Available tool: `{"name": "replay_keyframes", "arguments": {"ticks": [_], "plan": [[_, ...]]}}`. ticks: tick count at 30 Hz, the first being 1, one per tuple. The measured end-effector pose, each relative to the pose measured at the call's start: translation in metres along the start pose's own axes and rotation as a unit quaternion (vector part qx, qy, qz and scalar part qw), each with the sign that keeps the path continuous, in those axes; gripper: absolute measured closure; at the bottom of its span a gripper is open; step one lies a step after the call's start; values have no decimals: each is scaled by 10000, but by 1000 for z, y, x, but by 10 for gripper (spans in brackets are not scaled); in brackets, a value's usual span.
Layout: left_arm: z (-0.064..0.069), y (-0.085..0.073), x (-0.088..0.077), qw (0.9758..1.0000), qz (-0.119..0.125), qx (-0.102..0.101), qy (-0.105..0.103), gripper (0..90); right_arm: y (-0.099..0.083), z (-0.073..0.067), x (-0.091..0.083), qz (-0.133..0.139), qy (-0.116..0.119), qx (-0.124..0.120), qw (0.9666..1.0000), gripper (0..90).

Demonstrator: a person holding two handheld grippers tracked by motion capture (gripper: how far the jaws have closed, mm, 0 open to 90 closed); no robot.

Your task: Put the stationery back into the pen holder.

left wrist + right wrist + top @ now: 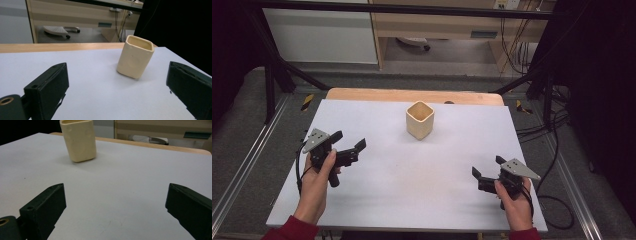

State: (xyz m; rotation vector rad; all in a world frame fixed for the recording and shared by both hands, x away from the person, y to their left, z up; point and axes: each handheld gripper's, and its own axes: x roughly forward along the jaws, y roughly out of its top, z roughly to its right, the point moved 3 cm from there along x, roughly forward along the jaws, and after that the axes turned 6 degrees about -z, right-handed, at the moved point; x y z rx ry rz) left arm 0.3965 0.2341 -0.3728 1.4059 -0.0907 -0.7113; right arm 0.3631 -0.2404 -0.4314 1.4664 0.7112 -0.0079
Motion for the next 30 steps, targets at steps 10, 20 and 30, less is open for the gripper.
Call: {"name": "replay_keyframes", "arguments": {"ticks": [10, 20, 30], "plan": [[-4, -21, -20, 9999, 50, 74, 91, 53, 2, 2, -5, 75, -116, -36, 9999, 35], [-1, -50, -35, 9999, -39, 88, 82, 53, 0, 1, -2, -8, -93, -62, 9999, 35], [0, -84, -41, 9991, -348, 227, 53, 57, -4, 1, 1, -213, -43, -73, 9997, 37]]}}
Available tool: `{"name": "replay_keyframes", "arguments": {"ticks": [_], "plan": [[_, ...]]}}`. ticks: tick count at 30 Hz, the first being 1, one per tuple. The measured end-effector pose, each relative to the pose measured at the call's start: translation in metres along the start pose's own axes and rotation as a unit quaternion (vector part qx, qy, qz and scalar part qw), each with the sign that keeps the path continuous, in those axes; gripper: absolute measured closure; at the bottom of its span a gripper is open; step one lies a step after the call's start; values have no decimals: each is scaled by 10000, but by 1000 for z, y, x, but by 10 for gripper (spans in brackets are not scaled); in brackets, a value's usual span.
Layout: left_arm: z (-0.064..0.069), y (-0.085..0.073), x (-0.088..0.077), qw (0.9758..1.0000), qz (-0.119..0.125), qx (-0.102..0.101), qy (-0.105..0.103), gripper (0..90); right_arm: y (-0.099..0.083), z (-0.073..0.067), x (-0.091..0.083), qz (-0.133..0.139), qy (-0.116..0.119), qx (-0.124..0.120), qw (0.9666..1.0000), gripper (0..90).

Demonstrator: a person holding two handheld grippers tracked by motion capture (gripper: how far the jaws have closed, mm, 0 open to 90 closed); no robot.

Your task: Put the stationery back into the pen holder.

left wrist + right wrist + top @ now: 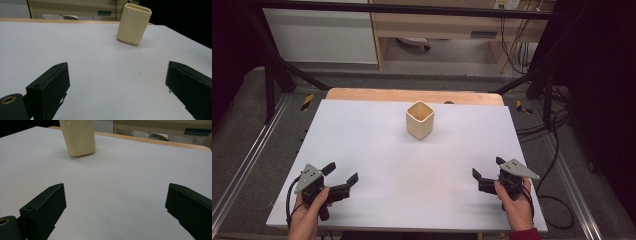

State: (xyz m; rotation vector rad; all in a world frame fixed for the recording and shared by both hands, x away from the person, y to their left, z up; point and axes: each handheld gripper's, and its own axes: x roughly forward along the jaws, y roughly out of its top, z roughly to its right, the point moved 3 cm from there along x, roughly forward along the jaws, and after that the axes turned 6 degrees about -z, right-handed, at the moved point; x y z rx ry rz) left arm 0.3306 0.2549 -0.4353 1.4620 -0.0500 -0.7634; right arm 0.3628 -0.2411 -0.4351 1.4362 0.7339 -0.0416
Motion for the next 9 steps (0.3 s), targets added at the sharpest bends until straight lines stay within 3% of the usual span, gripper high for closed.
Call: {"name": "replay_keyframes", "arguments": {"ticks": [4, 9], "plan": [[9, -6, -2, 9999, -48, 52, -77, 65, -7, 0, 6, -394, -50, 33, 9992, 39], [14, -5, 1, 9998, -47, 146, -81, 68, -22, -2, 20, -1135, -157, -194, 9932, 52]]}}
